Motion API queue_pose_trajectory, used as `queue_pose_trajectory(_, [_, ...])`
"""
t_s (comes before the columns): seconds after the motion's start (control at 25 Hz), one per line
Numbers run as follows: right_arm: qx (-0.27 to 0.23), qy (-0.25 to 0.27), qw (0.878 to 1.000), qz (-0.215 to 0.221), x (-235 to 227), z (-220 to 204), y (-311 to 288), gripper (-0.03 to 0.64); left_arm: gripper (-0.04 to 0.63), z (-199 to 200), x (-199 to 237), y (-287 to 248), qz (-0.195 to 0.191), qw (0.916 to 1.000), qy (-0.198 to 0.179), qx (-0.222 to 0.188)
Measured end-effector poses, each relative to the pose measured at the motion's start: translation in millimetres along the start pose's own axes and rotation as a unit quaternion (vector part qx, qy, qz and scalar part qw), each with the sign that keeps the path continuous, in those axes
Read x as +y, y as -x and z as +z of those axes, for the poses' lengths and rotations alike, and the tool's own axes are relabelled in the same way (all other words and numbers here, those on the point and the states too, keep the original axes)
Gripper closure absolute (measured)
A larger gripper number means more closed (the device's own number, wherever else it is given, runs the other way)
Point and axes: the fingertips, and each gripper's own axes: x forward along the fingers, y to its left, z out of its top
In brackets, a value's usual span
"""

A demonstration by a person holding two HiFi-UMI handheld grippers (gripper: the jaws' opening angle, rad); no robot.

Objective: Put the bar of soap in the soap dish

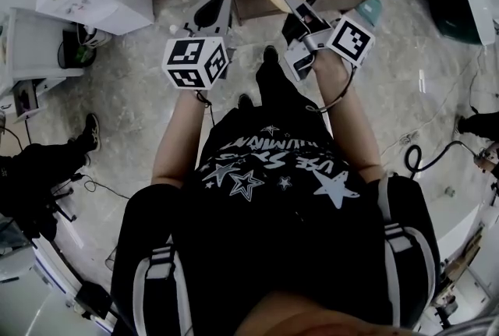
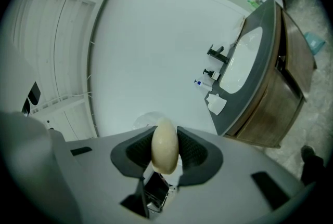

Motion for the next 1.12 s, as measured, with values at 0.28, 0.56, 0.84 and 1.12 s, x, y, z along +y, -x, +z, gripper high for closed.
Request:
queue_pose_trajectory(0.28, [0.004,-0.005,1.000,0.017,-3,12,-21,0.499,0.584,8,9,-7,0.014,0.9999,-0.003,-0.005])
queue_pose_trajectory(0.56, [0.021,-0.015,0.999,0.023,-29,44,-69,0.499,0.584,11,34,-61,0.029,0.9996,0.000,0.004])
queue_pose_trajectory(0.84, [0.020,-0.021,0.999,0.013,-62,90,-101,0.499,0.584,16,53,-117,0.035,0.9993,-0.001,0.015])
queue_pose_trajectory(1.12, [0.049,-0.018,0.999,0.010,-92,126,-134,0.499,0.584,18,65,-171,0.055,0.9982,0.005,0.023])
